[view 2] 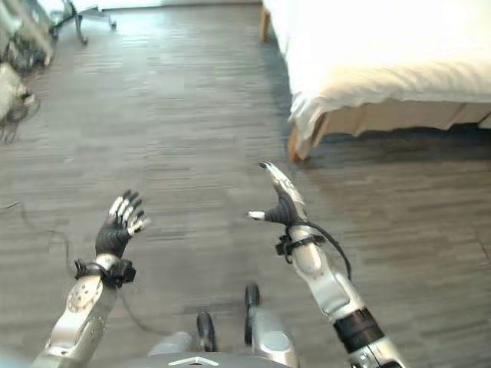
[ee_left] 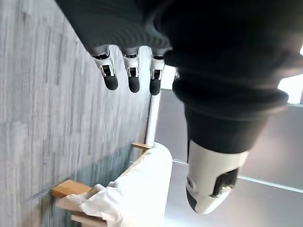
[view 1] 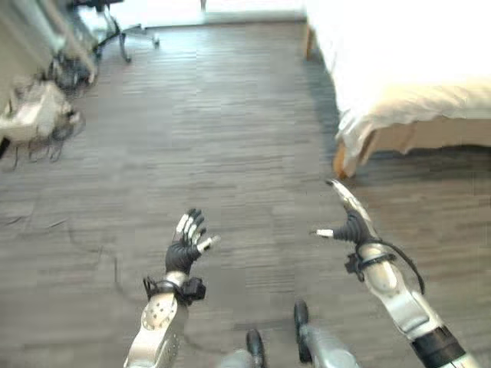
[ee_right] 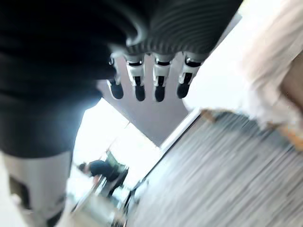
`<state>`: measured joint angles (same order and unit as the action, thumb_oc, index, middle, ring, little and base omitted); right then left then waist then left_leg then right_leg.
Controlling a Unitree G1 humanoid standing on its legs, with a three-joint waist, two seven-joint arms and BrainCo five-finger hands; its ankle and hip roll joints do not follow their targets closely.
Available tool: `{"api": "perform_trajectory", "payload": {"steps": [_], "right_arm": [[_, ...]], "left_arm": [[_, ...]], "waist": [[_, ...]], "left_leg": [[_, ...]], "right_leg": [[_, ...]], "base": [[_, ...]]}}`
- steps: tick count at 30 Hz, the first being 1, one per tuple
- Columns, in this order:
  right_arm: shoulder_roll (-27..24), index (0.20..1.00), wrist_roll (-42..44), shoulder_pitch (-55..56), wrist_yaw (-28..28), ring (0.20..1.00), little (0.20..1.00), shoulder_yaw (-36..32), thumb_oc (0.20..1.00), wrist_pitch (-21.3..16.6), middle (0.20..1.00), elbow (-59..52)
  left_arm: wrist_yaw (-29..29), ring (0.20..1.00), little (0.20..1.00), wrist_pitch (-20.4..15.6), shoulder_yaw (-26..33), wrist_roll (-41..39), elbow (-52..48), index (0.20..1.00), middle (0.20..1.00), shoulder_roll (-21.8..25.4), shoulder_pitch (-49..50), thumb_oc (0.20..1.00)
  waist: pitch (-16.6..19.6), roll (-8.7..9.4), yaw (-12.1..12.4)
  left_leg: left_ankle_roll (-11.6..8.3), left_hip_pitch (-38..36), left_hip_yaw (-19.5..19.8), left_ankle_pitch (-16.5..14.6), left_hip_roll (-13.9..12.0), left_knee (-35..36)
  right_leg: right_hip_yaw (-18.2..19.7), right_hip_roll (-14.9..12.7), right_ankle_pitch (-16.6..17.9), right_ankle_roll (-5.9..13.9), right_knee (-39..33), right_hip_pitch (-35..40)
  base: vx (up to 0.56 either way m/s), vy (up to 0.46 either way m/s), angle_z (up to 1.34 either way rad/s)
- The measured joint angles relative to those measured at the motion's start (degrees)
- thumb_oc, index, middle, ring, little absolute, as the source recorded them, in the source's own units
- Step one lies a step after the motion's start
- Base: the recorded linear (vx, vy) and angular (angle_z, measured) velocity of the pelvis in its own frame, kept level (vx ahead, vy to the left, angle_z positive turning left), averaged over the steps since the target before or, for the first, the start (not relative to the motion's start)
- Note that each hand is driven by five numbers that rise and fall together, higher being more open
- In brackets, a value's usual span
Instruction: Pick up bed clothes into laundry basket.
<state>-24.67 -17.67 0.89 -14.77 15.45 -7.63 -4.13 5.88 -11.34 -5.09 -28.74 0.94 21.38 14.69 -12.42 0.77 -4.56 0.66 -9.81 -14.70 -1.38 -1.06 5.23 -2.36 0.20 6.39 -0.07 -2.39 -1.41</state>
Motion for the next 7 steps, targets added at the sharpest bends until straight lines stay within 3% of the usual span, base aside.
{"api": "perform_trajectory", "payload": {"steps": [2, 3, 5, 7], "right_arm": [[-0.11, 1.0, 2.06, 4.06, 0.41, 1.0, 1.0, -1.51, 1.0, 1.22, 1.0, 0.14], [-0.1, 1.0, 2.57, 4.5, 0.43, 1.0, 1.0, -1.65, 1.0, 1.35, 1.0, 0.22], [0.11, 1.0, 4.26, 5.47, 0.49, 1.0, 1.0, -2.55, 1.0, 1.65, 1.0, 0.54], [0.47, 1.0, 5.39, 6.78, 0.41, 1.0, 1.0, -4.62, 1.0, 1.93, 1.0, 0.44]], "left_arm": [[0.24, 1.0, 1.0, 0.39, 1.47, 0.55, 0.94, 1.0, 1.0, -0.1, -0.12, 1.0], [0.32, 1.0, 1.0, 0.39, 1.5, 0.88, 0.94, 1.0, 1.0, -0.1, -1.06, 1.0], [0.75, 1.0, 1.0, 0.37, 2.5, 0.94, 0.7, 1.0, 1.0, -0.89, -1.61, 1.0], [1.82, 1.0, 1.0, 0.3, 3.98, 0.81, -1.19, 1.0, 1.0, -1.07, -1.65, 1.0]], "waist": [[0.12, 0.42, -0.15], [0.29, 0.12, -0.27], [1.05, -0.78, -0.56], [2.57, 0.68, -1.64]], "left_leg": [[-2.22, 1.01, 0.64, -1.97, -0.33, -2.9], [-2.43, 2.01, 1.49, -1.79, -1.01, -1.6], [-2.89, 2.55, 1.63, 1.58, -3.13, 0.35], [-2.62, 2.73, 2.33, 1.75, -2.07, 0.38]], "right_leg": [[0.6, -0.39, 0.48, -0.73, -2.27, 2.58], [0.61, -0.18, 0.47, -0.72, -2.7, 2.81], [0.65, 1.0, 0.08, -0.19, -3.23, 4.07], [0.48, -0.01, -0.75, 1.07, -3.3, 4.02]], "base": [[0.06, -0.009, -0.13], [0.04, -0.009, -0.04], [0.02, -0.017, -0.02], [0.02, -0.019, 0.13]]}}
